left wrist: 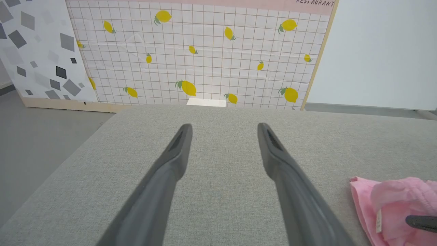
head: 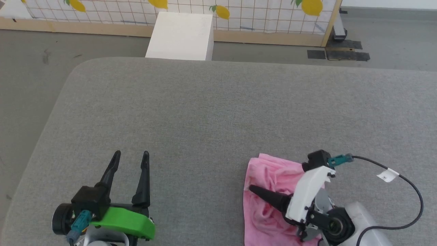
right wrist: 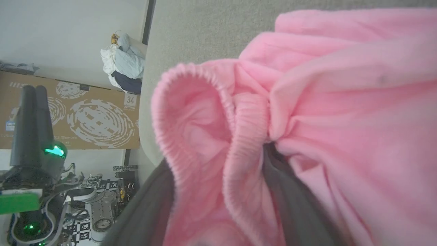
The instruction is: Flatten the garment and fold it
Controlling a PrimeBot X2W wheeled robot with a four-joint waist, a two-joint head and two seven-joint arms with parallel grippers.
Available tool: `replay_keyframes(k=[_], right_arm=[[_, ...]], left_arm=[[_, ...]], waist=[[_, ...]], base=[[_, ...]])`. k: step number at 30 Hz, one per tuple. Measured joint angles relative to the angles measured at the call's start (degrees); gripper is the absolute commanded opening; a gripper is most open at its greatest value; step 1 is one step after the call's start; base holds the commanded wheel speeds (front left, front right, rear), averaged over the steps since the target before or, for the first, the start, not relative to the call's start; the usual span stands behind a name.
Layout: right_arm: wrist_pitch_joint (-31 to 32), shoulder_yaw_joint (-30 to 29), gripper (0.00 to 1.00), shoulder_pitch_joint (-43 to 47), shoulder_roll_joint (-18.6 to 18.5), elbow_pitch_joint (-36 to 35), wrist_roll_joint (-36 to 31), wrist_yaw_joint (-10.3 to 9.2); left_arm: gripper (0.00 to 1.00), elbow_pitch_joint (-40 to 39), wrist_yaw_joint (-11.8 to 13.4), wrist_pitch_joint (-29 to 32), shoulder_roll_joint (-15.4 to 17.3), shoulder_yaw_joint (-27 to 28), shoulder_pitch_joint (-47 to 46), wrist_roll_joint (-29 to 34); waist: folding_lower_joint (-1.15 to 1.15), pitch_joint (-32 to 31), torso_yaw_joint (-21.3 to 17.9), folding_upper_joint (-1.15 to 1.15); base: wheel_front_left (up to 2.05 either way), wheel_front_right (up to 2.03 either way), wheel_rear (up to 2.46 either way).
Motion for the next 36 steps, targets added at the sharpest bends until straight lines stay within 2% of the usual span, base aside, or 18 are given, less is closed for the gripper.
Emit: replay_keyframes(k=[6, 13, 18, 22, 26, 30, 36], right_arm=[[-2.48, 4.77, 1.0, 0.03, -0.36, -6.61, -5.7, 0.0], [-7.01, 11.14, 1.0, 0.09, -4.22, -14.23, -16.8, 0.0], [-15.58, 11.54, 1.0, 0.14, -7.03, -19.14, -26.15, 0.0], [-23.81, 8.08, 1.0, 1.38, -8.01, -21.6, -34.62, 0.0], [-32.49, 0.15, 1.0, 5.15, -7.81, -22.99, -40.44, 0.0], [-35.32, -6.82, 1.0, 8.18, -6.8, -23.83, -41.64, 0.0], [-35.89, -15.03, 1.0, 12.21, -5.36, -27.38, -42.5, 0.0]], left_arm=[[1.0, 0.47, -0.07, -0.19, -0.47, -0.11, -0.04, 0.0], [1.0, 0.71, -0.09, -0.48, -0.57, -0.14, -0.09, 0.0], [1.0, 0.86, -0.09, -0.49, -0.56, 0.04, -0.09, 0.0], [1.0, 0.86, 0.01, -0.49, -0.52, 0.36, -0.08, 0.0], [1.0, 0.75, 0.58, -0.51, -0.43, 1.38, -0.05, 0.0], [1.0, 0.73, 0.91, -0.67, -0.25, 2.34, 0.1, 0.0], [1.0, 1.19, 1.08, -0.68, -0.23, 3.56, 0.83, 0.0]], waist=[[0.0, -0.33, -0.96, 0.0], [0.0, -0.87, -1.46, 0.0], [0.0, -1.2, -1.83, 0.0], [0.0, -1.65, -2.39, 0.0], [0.0, -2.11, -3.24, 0.0], [0.0, -2.5, -4.01, 0.0], [0.0, -3.41, -5.01, 0.0]], base=[[0.0, 0.0, 0.0], [0.0, 0.0, 0.0], [0.0, 0.0, 0.0], [0.0, 0.0, 0.0], [0.0, 0.0, 0.0], [0.0, 0.0, 0.0], [0.0, 0.0, 0.0]])
